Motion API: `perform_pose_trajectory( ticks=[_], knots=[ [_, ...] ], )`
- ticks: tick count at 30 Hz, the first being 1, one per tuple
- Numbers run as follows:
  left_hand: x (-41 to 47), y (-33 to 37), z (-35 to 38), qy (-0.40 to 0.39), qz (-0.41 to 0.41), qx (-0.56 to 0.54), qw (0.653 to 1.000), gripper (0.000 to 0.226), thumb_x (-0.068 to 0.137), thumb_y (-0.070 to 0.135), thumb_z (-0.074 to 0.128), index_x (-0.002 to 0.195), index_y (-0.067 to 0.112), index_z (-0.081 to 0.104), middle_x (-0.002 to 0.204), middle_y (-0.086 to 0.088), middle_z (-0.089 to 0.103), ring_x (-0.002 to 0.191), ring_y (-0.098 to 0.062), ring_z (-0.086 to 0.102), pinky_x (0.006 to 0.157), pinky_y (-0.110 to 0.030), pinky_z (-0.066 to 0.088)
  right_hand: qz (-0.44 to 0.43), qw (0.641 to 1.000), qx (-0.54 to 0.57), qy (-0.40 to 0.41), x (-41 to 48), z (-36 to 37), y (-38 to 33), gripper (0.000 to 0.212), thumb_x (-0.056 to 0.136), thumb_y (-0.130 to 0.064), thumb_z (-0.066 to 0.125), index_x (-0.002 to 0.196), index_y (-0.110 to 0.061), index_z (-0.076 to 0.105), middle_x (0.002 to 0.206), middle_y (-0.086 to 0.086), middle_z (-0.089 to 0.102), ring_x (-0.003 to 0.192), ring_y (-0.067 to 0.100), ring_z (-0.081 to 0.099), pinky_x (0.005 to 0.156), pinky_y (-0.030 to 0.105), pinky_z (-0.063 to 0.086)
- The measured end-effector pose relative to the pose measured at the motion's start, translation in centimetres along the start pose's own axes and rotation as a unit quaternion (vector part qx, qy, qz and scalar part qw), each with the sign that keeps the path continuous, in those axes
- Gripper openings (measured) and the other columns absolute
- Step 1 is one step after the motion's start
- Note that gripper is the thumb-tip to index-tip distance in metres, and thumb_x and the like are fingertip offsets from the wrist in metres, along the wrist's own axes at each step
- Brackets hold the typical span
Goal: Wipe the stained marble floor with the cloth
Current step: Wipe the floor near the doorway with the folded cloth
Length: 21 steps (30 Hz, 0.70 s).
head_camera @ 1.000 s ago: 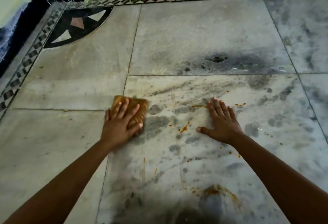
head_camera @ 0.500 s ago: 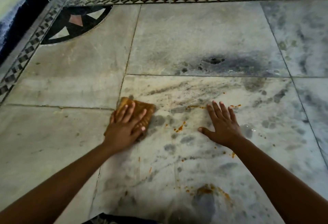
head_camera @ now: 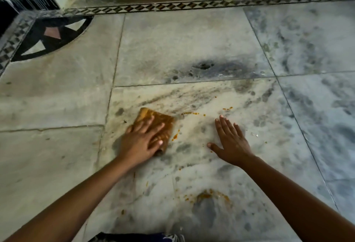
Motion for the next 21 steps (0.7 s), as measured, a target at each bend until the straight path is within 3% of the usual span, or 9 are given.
perform_pose_trajectory(
  ticks=[5,8,11,13,16,18,21],
  knots=[
    [6.5,-4.6,-0.1,-0.025,-0.107,0.021,0.994,0.084,0.071,0.077,0.006,0.147,0.044,0.009,0.16,-0.001,0.004,0.146,-0.023,0.002,0.114,-0.051,-0.001,0.013,0.999,-0.02,0.022,0.3,-0.3,1.8,0.099,0.067,-0.068,-0.006,0.149,-0.012,-0.006,0.158,0.007,-0.011,0.145,0.019,-0.01,0.112,0.032,-0.012],
    [10.5,-1.5,0.8,-0.028,-0.1,-0.015,0.994,0.077,0.08,0.079,0.02,0.146,0.045,0.003,0.16,0.0,-0.004,0.146,-0.023,-0.005,0.114,-0.055,-0.001,0.019,0.999,-0.007,0.038,0.8,-0.9,2.4,0.098,0.07,-0.068,-0.005,0.149,-0.011,-0.002,0.158,0.006,-0.008,0.145,0.018,-0.008,0.111,0.029,-0.013],
    [10.3,1.8,1.1,-0.039,-0.07,-0.009,0.997,0.08,0.076,0.082,0.015,0.145,0.047,-0.005,0.159,0.0,-0.011,0.146,-0.026,-0.007,0.113,-0.058,0.0,0.013,0.999,0.015,0.037,1.3,-0.5,2.3,0.097,0.072,-0.07,-0.002,0.149,-0.011,-0.001,0.157,0.005,-0.009,0.143,0.014,-0.012,0.112,0.028,-0.012],
    [7.8,3.6,1.4,-0.027,-0.035,-0.009,0.999,0.081,0.073,0.082,0.008,0.144,0.047,-0.009,0.159,-0.002,-0.008,0.146,-0.029,-0.004,0.113,-0.059,0.004,0.011,0.999,0.027,0.044,1.3,0.1,2.2,0.096,0.075,-0.071,0.002,0.149,-0.011,-0.003,0.154,0.003,-0.014,0.139,0.01,-0.016,0.111,0.027,-0.013],
    [2.3,4.4,2.1,0.006,0.027,-0.012,1.0,0.076,0.08,0.08,0.012,0.146,0.044,0.006,0.159,-0.004,0.007,0.145,-0.03,0.009,0.108,-0.063,0.016,0.008,0.997,0.036,0.065,1.3,0.5,2.4,0.097,0.078,-0.076,0.0,0.149,-0.01,0.0,0.152,0.002,-0.014,0.14,0.011,-0.013,0.113,0.028,-0.009],
    [0.3,2.1,2.7,0.0,0.01,-0.008,1.0,0.074,0.081,0.08,0.012,0.146,0.044,0.01,0.158,-0.002,0.009,0.144,-0.03,0.01,0.109,-0.063,0.016,0.004,0.997,0.041,0.07,1.4,0.7,2.4,0.096,0.079,-0.074,-0.003,0.149,-0.009,0.001,0.154,0.004,-0.011,0.141,0.013,-0.01,0.114,0.03,-0.006],
    [1.6,-1.9,2.5,-0.012,-0.107,-0.028,0.994,0.075,0.078,0.08,0.012,0.145,0.047,0.003,0.159,0.002,-0.003,0.146,-0.027,-0.001,0.112,-0.058,0.004,0.001,0.996,0.048,0.07,1.4,0.6,2.3,0.093,0.082,-0.071,0.007,0.149,-0.007,0.004,0.157,0.009,-0.003,0.143,0.016,-0.005,0.115,0.031,-0.003]
  ],
)
Point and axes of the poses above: each hand's wrist, its own x-axis towards the middle knuckle, its own z-axis out of the palm, y = z × x, the point moved 10 cm from there along x, towards the middle knuckle
